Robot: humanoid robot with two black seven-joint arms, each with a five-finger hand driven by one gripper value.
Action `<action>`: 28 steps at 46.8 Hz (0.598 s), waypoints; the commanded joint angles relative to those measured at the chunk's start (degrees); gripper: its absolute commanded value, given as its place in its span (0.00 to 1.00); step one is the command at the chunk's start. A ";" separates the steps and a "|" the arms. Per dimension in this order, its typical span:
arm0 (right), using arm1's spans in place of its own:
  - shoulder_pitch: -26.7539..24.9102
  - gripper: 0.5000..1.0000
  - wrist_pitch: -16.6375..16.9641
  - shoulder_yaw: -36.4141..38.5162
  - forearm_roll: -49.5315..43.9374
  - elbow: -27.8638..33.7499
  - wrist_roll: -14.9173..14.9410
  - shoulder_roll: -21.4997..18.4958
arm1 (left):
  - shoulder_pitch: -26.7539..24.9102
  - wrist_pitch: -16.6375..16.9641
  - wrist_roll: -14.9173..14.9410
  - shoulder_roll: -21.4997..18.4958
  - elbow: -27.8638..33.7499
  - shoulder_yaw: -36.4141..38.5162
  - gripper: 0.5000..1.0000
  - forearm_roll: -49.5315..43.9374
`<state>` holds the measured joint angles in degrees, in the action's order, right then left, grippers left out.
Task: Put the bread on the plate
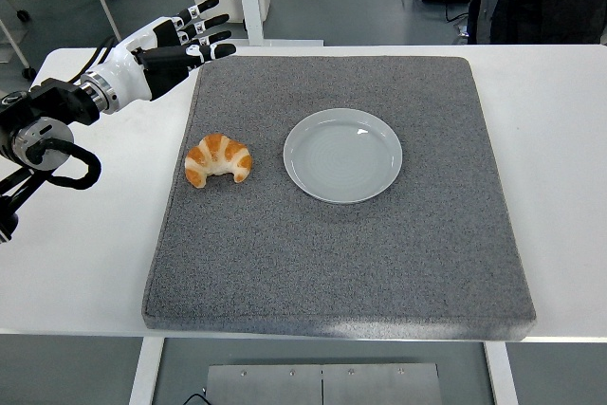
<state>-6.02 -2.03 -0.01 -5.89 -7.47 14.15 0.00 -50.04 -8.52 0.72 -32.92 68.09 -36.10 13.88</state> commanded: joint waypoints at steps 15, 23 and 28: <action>-0.05 1.00 0.01 0.01 0.00 0.00 0.00 0.00 | 2.93 -0.09 -1.86 -6.46 7.76 -0.98 0.97 12.66; -0.05 1.00 0.01 0.01 0.00 0.00 0.00 0.00 | 3.19 0.00 -1.86 -6.98 8.11 -0.81 0.97 13.45; 0.04 1.00 0.01 0.01 0.00 0.00 0.00 0.00 | 3.19 0.00 -1.86 -8.12 8.11 -1.07 0.97 16.79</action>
<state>-6.06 -2.02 0.00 -5.89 -7.47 14.15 0.00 -46.85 -8.46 -1.14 -40.53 76.23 -37.06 28.72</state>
